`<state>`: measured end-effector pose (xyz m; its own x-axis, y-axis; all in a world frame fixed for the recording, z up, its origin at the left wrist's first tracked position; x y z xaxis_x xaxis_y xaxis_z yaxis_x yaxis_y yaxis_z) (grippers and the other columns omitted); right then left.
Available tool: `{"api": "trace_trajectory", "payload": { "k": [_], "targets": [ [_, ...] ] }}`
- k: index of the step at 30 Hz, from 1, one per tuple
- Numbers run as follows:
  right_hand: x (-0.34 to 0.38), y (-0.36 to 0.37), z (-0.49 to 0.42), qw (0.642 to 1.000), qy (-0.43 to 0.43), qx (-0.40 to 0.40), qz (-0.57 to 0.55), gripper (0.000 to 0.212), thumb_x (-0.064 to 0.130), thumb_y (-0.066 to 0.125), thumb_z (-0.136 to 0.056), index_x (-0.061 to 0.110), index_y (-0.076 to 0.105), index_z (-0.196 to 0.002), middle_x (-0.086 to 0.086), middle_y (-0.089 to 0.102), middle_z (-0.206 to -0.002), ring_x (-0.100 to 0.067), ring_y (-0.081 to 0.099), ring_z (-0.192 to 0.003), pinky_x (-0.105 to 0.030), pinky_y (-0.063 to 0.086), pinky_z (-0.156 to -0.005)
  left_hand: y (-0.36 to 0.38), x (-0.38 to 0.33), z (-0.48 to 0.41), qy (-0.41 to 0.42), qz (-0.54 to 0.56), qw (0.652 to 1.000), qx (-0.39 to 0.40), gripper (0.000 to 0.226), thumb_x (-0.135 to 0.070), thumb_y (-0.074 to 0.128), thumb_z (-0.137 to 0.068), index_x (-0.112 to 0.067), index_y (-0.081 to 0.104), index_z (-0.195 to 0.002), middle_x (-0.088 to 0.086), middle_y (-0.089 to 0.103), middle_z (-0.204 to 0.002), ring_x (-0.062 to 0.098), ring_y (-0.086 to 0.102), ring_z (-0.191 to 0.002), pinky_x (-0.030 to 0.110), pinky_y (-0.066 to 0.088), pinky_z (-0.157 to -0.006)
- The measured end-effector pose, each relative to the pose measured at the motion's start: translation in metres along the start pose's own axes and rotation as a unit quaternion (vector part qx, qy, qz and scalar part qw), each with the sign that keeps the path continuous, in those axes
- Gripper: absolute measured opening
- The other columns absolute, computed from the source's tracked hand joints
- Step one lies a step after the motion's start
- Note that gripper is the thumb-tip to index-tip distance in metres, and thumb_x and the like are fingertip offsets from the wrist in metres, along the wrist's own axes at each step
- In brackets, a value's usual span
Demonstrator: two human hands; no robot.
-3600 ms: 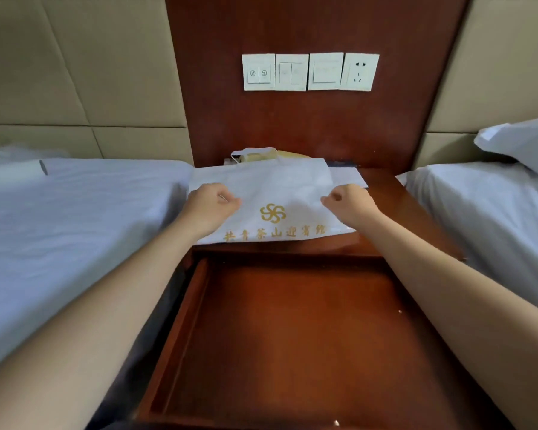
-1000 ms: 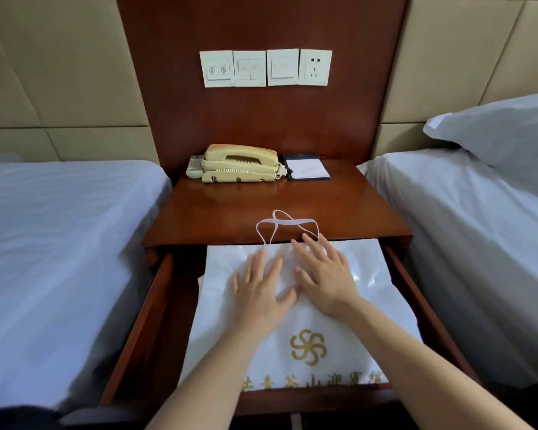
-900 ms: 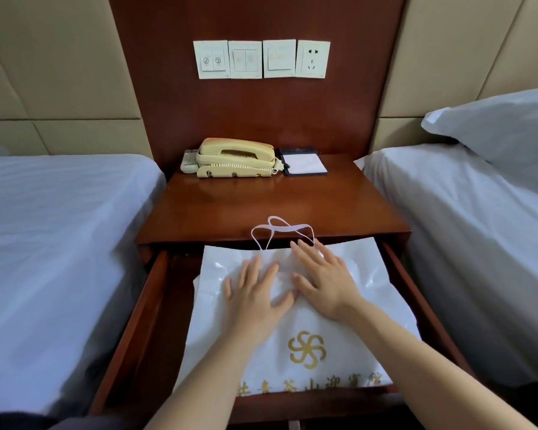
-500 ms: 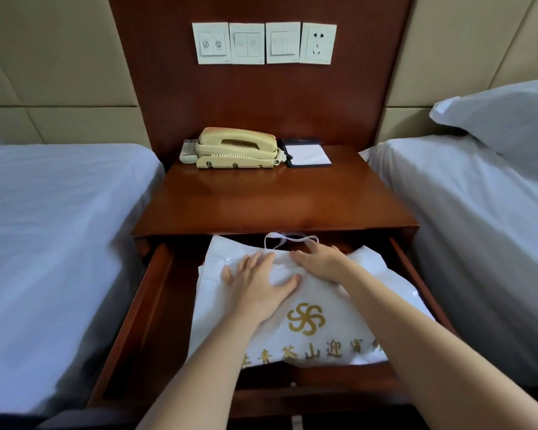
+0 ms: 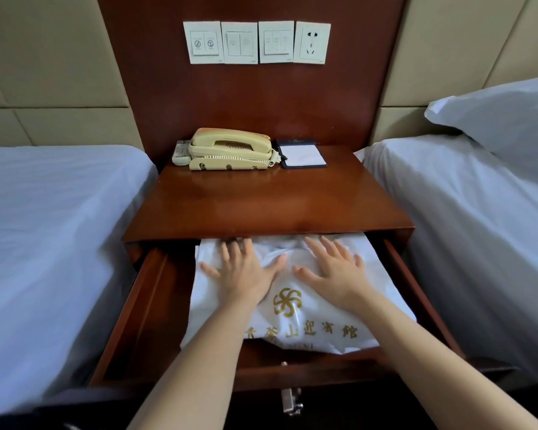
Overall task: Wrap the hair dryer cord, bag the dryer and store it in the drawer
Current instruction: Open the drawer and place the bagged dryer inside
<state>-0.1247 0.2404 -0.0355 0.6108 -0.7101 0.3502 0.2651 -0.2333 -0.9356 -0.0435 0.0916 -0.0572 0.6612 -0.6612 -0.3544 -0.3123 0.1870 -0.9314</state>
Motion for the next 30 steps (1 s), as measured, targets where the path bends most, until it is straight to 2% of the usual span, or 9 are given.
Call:
{"api": "trace_trajectory", "payload": {
  "k": [2, 5, 10, 15, 18, 20, 22, 25, 30],
  "targets": [
    [-0.004, -0.003, 0.017, 0.998, -0.005, 0.059, 0.000, 0.081, 0.073, 0.037, -0.080, 0.043, 0.004, -0.146, 0.004, -0.004, -0.160, -0.022, -0.008, -0.147, -0.056, -0.001, -0.114, -0.004, 0.003, 0.004, -0.029, 0.012, 0.999, 0.039, 0.101, -0.084, 0.025, -0.073, -0.021, 0.011, -0.151, 0.005, 0.007, -0.161, 0.026, -0.005, -0.148, 0.070, 0.005, -0.106],
    [-0.014, -0.006, 0.035, 0.995, -0.018, 0.098, 0.011, 0.094, 0.080, 0.041, -0.071, 0.045, -0.008, -0.145, 0.005, -0.014, -0.159, -0.022, -0.016, -0.146, -0.059, 0.004, -0.113, -0.006, 0.012, 0.012, -0.034, 0.047, 0.994, 0.098, 0.099, -0.081, 0.028, -0.076, -0.024, 0.000, -0.152, 0.002, -0.011, -0.162, 0.029, -0.023, -0.145, 0.067, 0.007, -0.110],
    [-0.027, -0.011, 0.043, 0.993, -0.043, 0.094, 0.052, 0.096, 0.073, 0.049, -0.074, 0.045, -0.009, -0.145, 0.005, -0.011, -0.159, -0.020, -0.008, -0.147, -0.056, 0.017, -0.110, -0.023, 0.018, 0.034, -0.010, 0.027, 0.980, 0.195, 0.085, -0.066, 0.035, -0.088, -0.031, -0.012, -0.150, -0.002, -0.024, -0.158, 0.033, -0.020, -0.145, 0.065, 0.011, -0.109],
    [-0.027, -0.013, 0.062, 0.995, -0.066, 0.064, 0.035, 0.066, 0.048, 0.046, -0.092, 0.039, 0.011, -0.147, 0.002, 0.004, -0.160, -0.017, 0.005, -0.148, -0.042, 0.019, -0.116, -0.042, 0.017, 0.066, 0.083, 0.022, 0.970, 0.228, 0.070, -0.056, 0.035, -0.094, -0.028, 0.009, -0.152, -0.003, -0.003, -0.162, 0.020, -0.002, -0.149, 0.054, 0.010, -0.116],
    [-0.019, -0.014, 0.085, 0.992, -0.105, 0.067, -0.035, 0.060, 0.050, 0.043, -0.092, 0.037, 0.021, -0.146, 0.004, 0.010, -0.159, -0.013, 0.010, -0.147, -0.037, 0.016, -0.118, -0.051, 0.018, 0.101, 0.176, 0.070, 0.951, 0.246, 0.063, -0.056, 0.035, -0.094, -0.026, 0.027, -0.149, -0.005, 0.018, -0.160, 0.011, 0.016, -0.146, 0.038, 0.018, -0.118],
    [-0.012, -0.014, 0.100, 0.985, -0.147, 0.080, -0.039, 0.068, 0.065, 0.040, -0.084, 0.040, 0.024, -0.145, 0.008, 0.015, -0.158, -0.010, 0.011, -0.146, -0.034, 0.016, -0.118, -0.060, 0.021, 0.123, 0.237, 0.038, 0.936, 0.256, 0.062, -0.058, 0.036, -0.093, -0.029, 0.031, -0.147, -0.010, 0.029, -0.155, 0.009, 0.029, -0.141, 0.030, 0.026, -0.113],
    [-0.008, -0.011, 0.107, 0.977, -0.192, 0.091, 0.029, 0.084, 0.081, 0.020, -0.071, 0.042, 0.023, -0.145, 0.012, 0.018, -0.157, -0.009, 0.009, -0.146, -0.034, 0.013, -0.119, -0.065, 0.026, 0.130, 0.275, -0.033, 0.931, 0.238, 0.063, -0.062, 0.037, -0.090, -0.033, 0.033, -0.146, -0.013, 0.037, -0.151, 0.010, 0.036, -0.138, 0.031, 0.032, -0.109],
    [-0.010, -0.008, 0.095, 0.967, -0.218, 0.067, 0.110, 0.099, 0.083, -0.004, -0.062, 0.037, 0.025, -0.145, 0.013, 0.022, -0.156, -0.012, 0.009, -0.147, -0.032, 0.014, -0.116, -0.064, 0.031, 0.118, 0.296, -0.087, 0.930, 0.201, 0.057, -0.062, 0.034, -0.090, -0.038, 0.036, -0.143, -0.011, 0.046, -0.146, 0.013, 0.045, -0.131, 0.035, 0.038, -0.104],
    [-0.008, -0.014, 0.056, 0.969, -0.207, -0.001, 0.131, 0.095, 0.080, 0.003, -0.068, 0.032, 0.019, -0.148, 0.002, 0.014, -0.159, -0.018, 0.001, -0.148, -0.037, 0.005, -0.117, -0.054, 0.026, 0.077, 0.304, -0.099, 0.939, 0.124, 0.046, -0.054, 0.034, -0.094, -0.032, 0.049, -0.132, -0.009, 0.058, -0.132, 0.016, 0.054, -0.120, 0.036, 0.042, -0.096]
  ]
}}
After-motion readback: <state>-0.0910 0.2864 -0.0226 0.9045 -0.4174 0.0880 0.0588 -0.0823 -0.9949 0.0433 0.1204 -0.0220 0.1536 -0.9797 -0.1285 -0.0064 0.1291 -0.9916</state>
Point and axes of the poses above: each hand's wrist, its own z-axis away from the middle knuckle, its own y-axis out of the palm, x = y × z, the point moved 2 cm from there along -z, towards the middle knuckle
